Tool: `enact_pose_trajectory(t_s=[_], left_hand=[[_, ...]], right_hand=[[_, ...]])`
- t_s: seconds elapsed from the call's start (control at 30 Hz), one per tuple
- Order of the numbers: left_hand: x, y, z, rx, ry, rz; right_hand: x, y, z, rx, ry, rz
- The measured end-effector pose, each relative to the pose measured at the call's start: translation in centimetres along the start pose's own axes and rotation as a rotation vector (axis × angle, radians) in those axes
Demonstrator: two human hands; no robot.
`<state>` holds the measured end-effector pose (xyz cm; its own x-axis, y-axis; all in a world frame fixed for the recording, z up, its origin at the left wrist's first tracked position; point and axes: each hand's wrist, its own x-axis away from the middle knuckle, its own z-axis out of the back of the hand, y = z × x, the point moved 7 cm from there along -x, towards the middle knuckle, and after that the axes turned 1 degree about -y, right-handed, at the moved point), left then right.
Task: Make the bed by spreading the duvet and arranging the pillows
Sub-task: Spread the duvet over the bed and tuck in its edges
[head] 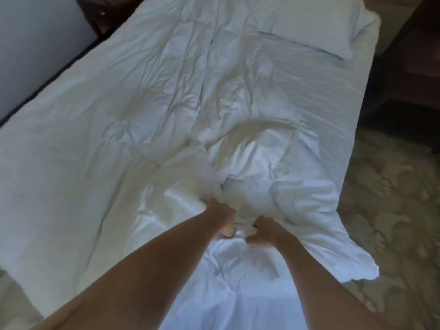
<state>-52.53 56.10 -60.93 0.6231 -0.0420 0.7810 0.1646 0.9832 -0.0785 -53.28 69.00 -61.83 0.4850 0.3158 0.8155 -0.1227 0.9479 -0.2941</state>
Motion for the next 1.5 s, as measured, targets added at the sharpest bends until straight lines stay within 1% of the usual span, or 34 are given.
enact_pose_trajectory(t_s=[0.07,0.13,0.2,0.27,0.37,0.5,0.63,0.7,0.73,0.8,0.87,0.9,0.97,1.03,1.13,1.2,1.37,1.5], left_hand=[[2.7,0.9,0.5,-0.114,0.041,-0.002],[5.9,1.4,2.0,-0.128,0.165,-0.028],[9.0,1.2,3.5,-0.007,0.253,-0.051],[12.8,-0.1,4.5,0.167,0.275,-0.024],[17.2,-2.7,5.5,0.377,0.240,0.058],[21.6,-4.9,4.8,0.522,0.157,0.110],[24.8,-6.3,4.7,0.508,0.073,0.182],[26.5,-6.1,4.6,0.421,0.032,0.198],[27.1,-6.0,4.5,0.348,0.047,0.194],[28.1,-6.2,4.9,0.217,0.168,0.197],[29.4,-6.5,5.4,0.134,0.371,0.193],[30.1,-6.5,5.6,0.123,0.452,0.182],[31.4,-6.6,5.6,0.195,0.523,0.176],[32.7,-6.4,5.2,0.305,0.535,0.284],[35.3,-5.4,3.4,0.472,0.472,0.570],[36.9,-3.8,1.6,0.519,0.449,0.718],[41.1,2.8,-3.3,0.652,0.371,0.980],[42.6,9.4,-8.8,0.886,0.357,1.165]], right_hand=[[2.4,-1.0,0.4,-0.087,0.002,0.071],[5.1,-1.9,1.7,-0.133,0.039,0.129],[7.4,-2.5,3.3,-0.105,0.078,0.145],[10.0,-4.3,5.1,-0.050,0.089,0.182],[13.9,-8.0,7.1,-0.002,0.058,0.228],[18.0,-11.6,8.4,0.019,0.128,0.279],[21.6,-13.9,9.4,0.105,0.150,0.305],[22.5,-14.4,9.5,0.147,0.167,0.310],[22.5,-14.6,9.5,0.168,0.179,0.321],[22.8,-15.6,9.4,0.206,0.195,0.355],[22.8,-16.6,9.3,0.255,0.195,0.400],[22.7,-17.0,9.4,0.284,0.198,0.421],[22.4,-17.9,9.9,0.351,0.206,0.475],[22.0,-19.0,10.1,0.434,0.192,0.562],[22.5,-20.3,8.7,0.595,0.135,0.704],[23.5,-20.9,7.2,0.685,0.080,0.789],[27.4,-19.8,1.8,0.818,-0.032,0.985],[29.8,-17.0,-3.4,0.881,-0.113,1.027]])
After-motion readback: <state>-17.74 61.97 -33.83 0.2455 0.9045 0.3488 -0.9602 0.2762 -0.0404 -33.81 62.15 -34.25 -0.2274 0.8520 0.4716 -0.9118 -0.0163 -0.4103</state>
